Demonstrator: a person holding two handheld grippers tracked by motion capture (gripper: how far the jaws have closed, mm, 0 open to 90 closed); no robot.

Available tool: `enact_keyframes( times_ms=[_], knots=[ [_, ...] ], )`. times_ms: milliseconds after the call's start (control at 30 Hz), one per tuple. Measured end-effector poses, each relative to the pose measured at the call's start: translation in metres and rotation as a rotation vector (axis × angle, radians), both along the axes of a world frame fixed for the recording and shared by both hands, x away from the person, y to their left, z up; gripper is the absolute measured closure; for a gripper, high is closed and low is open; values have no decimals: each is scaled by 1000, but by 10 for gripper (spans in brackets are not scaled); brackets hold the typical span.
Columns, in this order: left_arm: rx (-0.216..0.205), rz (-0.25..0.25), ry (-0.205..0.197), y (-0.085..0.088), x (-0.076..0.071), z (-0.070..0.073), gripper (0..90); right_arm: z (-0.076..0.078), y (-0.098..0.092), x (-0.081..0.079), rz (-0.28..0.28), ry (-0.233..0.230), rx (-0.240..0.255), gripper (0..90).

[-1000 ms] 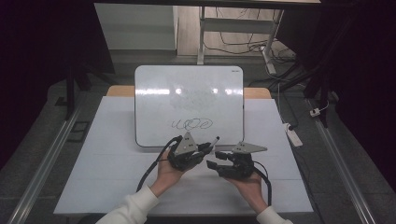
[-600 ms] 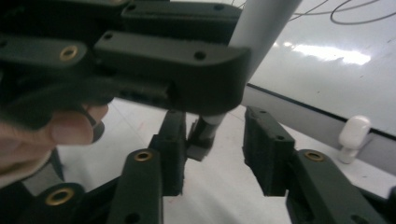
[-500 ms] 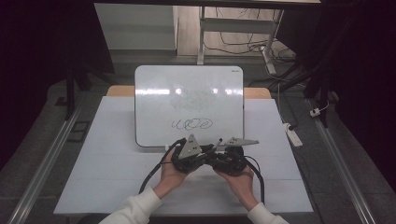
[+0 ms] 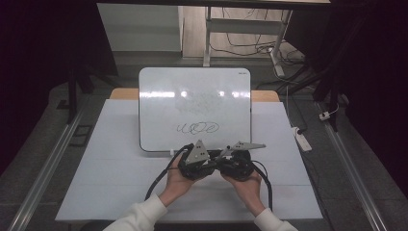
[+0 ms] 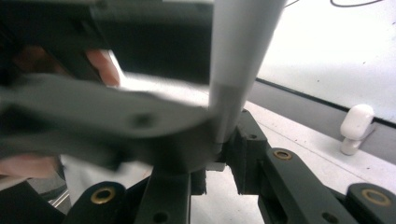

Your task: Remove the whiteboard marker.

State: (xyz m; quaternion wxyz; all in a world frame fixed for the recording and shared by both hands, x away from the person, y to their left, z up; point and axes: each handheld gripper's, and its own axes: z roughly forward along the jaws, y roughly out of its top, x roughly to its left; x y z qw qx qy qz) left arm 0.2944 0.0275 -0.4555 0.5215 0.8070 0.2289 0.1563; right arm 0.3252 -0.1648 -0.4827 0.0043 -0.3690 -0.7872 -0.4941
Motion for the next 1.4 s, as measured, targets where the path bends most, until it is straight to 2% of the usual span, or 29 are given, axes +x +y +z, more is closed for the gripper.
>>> enact_keyframes(
  times_ms=[100,200,300,333,367,433,467,500,600,733,867,967,1067,1267,1400],
  knots=[
    [4,18,5,14,-4,6,551,0,-4,1,1,-16,15,774],
    [-13,62,30,38,-10,7,476,1,-9,3,-1,-36,24,775],
    [30,106,65,67,-17,3,428,2,-13,6,2,-55,26,775],
    [30,106,65,67,-17,3,416,2,-15,7,1,-66,24,775],
    [55,145,83,87,-23,-2,409,2,-16,7,5,-75,27,776],
    [63,177,114,106,-28,-8,397,3,-19,9,2,-91,22,776],
    [63,177,114,106,-28,-8,386,3,-21,10,-2,-97,26,776],
    [63,213,140,125,-32,-14,382,3,-23,11,-3,-100,32,776],
    [63,258,175,148,-38,-22,363,5,-27,14,-6,-122,46,776],
    [62,290,214,170,-44,-35,338,8,-31,18,-7,-168,64,776],
    [72,298,226,178,-47,-43,319,12,-33,23,-10,-209,74,776],
    [77,297,235,181,-44,-48,313,15,-33,25,-9,-252,56,776],
    [75,312,251,183,-40,-51,310,17,-33,29,-25,-276,47,776],
    [65,318,252,186,-38,-53,309,28,-29,45,-47,-331,51,776],
    [65,318,250,186,-38,-54,308,33,-23,56,-61,-349,45,776]
  ],
)
